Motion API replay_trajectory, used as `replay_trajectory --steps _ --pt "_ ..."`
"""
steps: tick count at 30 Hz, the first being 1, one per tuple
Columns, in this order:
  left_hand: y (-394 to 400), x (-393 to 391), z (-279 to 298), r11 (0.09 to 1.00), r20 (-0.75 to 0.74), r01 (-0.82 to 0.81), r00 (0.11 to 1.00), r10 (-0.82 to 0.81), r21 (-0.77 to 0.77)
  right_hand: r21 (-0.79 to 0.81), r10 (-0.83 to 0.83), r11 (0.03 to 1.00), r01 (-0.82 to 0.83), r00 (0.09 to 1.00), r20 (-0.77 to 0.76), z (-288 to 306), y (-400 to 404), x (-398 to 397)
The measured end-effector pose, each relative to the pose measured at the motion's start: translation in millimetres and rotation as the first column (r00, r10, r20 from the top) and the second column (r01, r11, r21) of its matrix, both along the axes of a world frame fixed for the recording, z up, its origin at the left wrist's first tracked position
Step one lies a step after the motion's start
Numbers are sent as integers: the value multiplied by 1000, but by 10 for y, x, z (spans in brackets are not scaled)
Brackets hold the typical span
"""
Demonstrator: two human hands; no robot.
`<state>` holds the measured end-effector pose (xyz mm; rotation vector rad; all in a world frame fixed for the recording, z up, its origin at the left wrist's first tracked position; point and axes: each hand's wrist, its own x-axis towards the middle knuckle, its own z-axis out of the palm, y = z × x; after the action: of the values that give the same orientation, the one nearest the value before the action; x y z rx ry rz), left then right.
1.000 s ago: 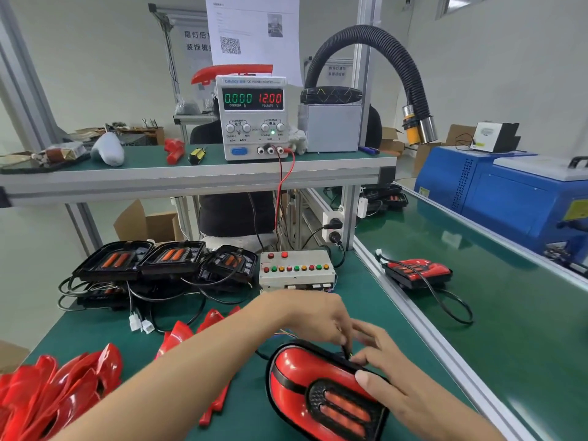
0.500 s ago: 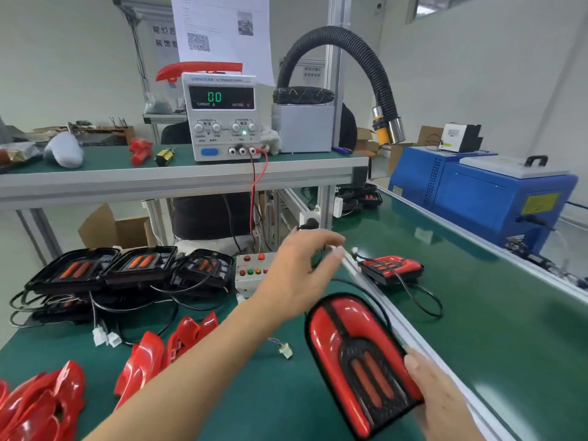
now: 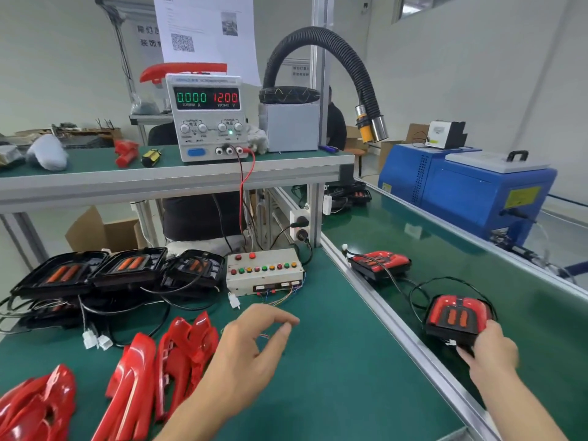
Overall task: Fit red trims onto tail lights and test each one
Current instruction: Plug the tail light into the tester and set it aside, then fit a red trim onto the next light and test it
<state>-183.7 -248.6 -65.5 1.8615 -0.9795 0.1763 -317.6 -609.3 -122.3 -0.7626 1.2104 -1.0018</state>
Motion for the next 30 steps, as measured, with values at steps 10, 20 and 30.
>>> replay_trajectory --steps 10,20,30 --pt "53 -303 -186 998 -91 57 994 -58 -16 156 -175 976 154 976 129 -78 124 253" --pt "110 -376 -157 997 -153 70 986 -68 8 109 -37 994 19 985 170 -129 164 435" --pt "217 -401 -152 997 -145 63 988 -58 32 50 -32 998 49 955 -296 -110 220 662"
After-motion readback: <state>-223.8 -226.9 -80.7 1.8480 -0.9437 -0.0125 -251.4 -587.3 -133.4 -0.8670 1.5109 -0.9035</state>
